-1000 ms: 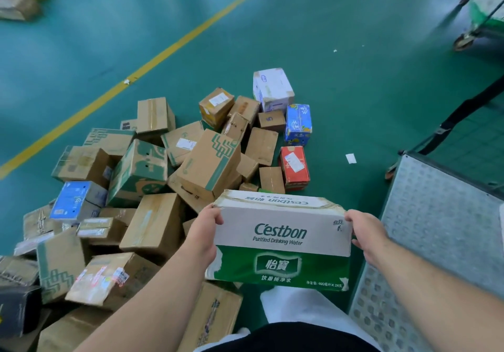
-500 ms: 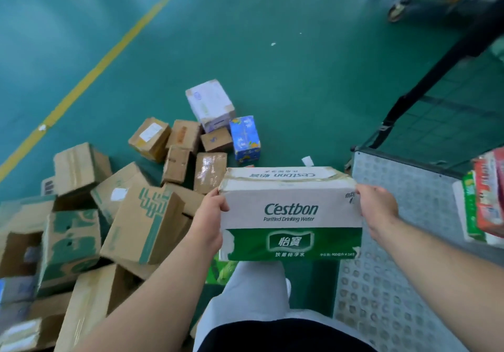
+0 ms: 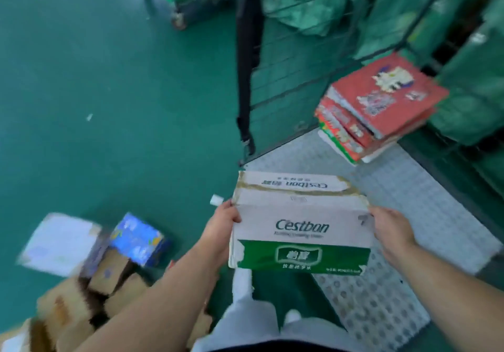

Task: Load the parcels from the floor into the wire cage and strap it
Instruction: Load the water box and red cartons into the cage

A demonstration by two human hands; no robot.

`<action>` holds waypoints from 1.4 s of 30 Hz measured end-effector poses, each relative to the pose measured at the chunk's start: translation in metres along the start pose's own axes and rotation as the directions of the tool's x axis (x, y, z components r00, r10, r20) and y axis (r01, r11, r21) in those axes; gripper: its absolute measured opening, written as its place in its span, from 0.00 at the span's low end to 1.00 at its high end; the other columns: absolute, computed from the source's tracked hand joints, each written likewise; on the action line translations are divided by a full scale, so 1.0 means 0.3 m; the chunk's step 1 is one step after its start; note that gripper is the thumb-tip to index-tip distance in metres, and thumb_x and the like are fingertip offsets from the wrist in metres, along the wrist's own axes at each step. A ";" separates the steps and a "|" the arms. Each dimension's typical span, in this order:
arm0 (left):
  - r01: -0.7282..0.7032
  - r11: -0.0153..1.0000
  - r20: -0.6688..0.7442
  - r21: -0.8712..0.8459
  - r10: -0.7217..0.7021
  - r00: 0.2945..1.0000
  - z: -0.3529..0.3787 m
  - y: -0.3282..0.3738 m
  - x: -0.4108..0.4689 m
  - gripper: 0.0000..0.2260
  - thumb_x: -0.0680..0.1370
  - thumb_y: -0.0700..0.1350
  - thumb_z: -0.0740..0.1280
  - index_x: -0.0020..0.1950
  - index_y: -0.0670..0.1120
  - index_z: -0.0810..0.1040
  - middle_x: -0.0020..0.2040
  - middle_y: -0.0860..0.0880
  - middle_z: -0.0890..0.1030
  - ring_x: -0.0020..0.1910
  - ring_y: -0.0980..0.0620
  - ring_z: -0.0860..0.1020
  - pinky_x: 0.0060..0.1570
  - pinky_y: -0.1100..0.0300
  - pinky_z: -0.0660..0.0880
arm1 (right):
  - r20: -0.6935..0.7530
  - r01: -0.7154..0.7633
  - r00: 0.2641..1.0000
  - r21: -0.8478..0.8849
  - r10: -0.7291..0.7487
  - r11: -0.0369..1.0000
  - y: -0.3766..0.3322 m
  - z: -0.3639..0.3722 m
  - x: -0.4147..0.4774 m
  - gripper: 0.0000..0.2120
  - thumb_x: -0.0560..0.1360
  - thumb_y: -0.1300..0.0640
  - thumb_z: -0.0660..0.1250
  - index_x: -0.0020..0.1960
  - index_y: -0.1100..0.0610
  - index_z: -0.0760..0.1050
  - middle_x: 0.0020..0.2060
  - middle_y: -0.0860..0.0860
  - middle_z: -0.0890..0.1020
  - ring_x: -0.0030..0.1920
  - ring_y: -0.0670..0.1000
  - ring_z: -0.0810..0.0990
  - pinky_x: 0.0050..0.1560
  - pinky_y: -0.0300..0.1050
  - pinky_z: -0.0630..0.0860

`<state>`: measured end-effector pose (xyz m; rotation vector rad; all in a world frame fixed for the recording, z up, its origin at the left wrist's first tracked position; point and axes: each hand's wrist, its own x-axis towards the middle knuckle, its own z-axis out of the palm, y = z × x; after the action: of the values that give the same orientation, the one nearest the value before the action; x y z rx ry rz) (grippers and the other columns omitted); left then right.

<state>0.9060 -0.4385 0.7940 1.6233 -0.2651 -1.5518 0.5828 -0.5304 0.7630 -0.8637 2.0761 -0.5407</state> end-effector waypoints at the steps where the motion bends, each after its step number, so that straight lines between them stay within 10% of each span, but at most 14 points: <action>1: 0.013 0.996 0.057 0.090 -0.018 0.998 0.063 0.048 0.029 0.21 0.75 0.30 0.54 0.64 0.40 0.76 0.49 0.44 0.79 0.38 0.52 0.79 0.26 0.68 0.73 | -0.026 -0.046 0.999 0.049 0.047 0.998 0.031 -0.058 0.001 0.15 0.69 0.47 0.70 0.38 0.59 0.83 0.38 0.59 0.85 0.39 0.58 0.82 0.43 0.59 0.79; 7: -0.002 0.855 0.236 0.519 -0.141 0.962 0.492 0.116 0.190 0.32 0.65 0.44 0.63 0.71 0.52 0.74 0.63 0.49 0.78 0.64 0.46 0.72 0.70 0.45 0.66 | -0.203 -0.243 0.921 0.370 0.333 0.897 0.275 -0.304 -0.059 0.10 0.78 0.53 0.67 0.42 0.58 0.80 0.45 0.58 0.84 0.46 0.59 0.81 0.51 0.51 0.76; 13: -0.067 0.703 0.352 0.708 -0.269 0.896 1.000 -0.007 0.125 0.17 0.75 0.34 0.59 0.60 0.49 0.74 0.56 0.49 0.77 0.55 0.49 0.72 0.57 0.51 0.68 | -0.283 -0.360 0.747 0.590 0.602 0.723 0.569 -0.480 -0.019 0.13 0.78 0.51 0.63 0.43 0.59 0.77 0.42 0.56 0.80 0.37 0.56 0.74 0.36 0.46 0.66; 19: -0.124 0.572 0.332 0.811 -0.275 0.902 1.297 -0.082 0.127 0.15 0.74 0.34 0.61 0.57 0.50 0.73 0.51 0.52 0.75 0.47 0.54 0.71 0.45 0.56 0.69 | -0.154 -0.516 0.595 0.679 0.789 0.522 0.679 -0.486 0.170 0.34 0.69 0.32 0.62 0.63 0.57 0.76 0.60 0.60 0.76 0.52 0.63 0.79 0.55 0.59 0.78; 26: -0.198 0.557 0.362 0.806 -0.200 0.911 1.522 0.013 0.235 0.12 0.76 0.35 0.62 0.56 0.48 0.74 0.52 0.54 0.75 0.51 0.56 0.72 0.58 0.52 0.66 | -0.222 -0.445 0.639 0.675 0.737 0.589 0.588 -0.531 0.353 0.25 0.74 0.37 0.61 0.52 0.59 0.80 0.47 0.59 0.83 0.45 0.62 0.81 0.48 0.59 0.80; 37: 0.019 0.587 0.241 0.809 -0.362 0.900 1.862 -0.107 0.698 0.15 0.72 0.37 0.65 0.56 0.52 0.74 0.49 0.46 0.79 0.45 0.47 0.75 0.38 0.57 0.67 | -0.288 -0.444 0.493 0.728 0.821 0.522 0.518 -0.593 0.776 0.18 0.77 0.58 0.66 0.30 0.64 0.73 0.24 0.60 0.72 0.29 0.57 0.70 0.33 0.48 0.64; 42: 0.153 0.580 0.153 0.800 -0.443 0.883 2.017 -0.159 1.047 0.21 0.72 0.36 0.65 0.63 0.51 0.75 0.44 0.46 0.78 0.41 0.46 0.71 0.33 0.58 0.66 | -0.258 -0.508 0.531 0.665 0.807 0.547 0.539 -0.521 1.048 0.24 0.72 0.41 0.66 0.41 0.64 0.80 0.33 0.62 0.82 0.37 0.61 0.81 0.44 0.56 0.79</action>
<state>0.4095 -0.8739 0.6174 2.1112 -1.0189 -2.1770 0.2547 -0.6401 0.5908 0.5537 2.3485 -0.8954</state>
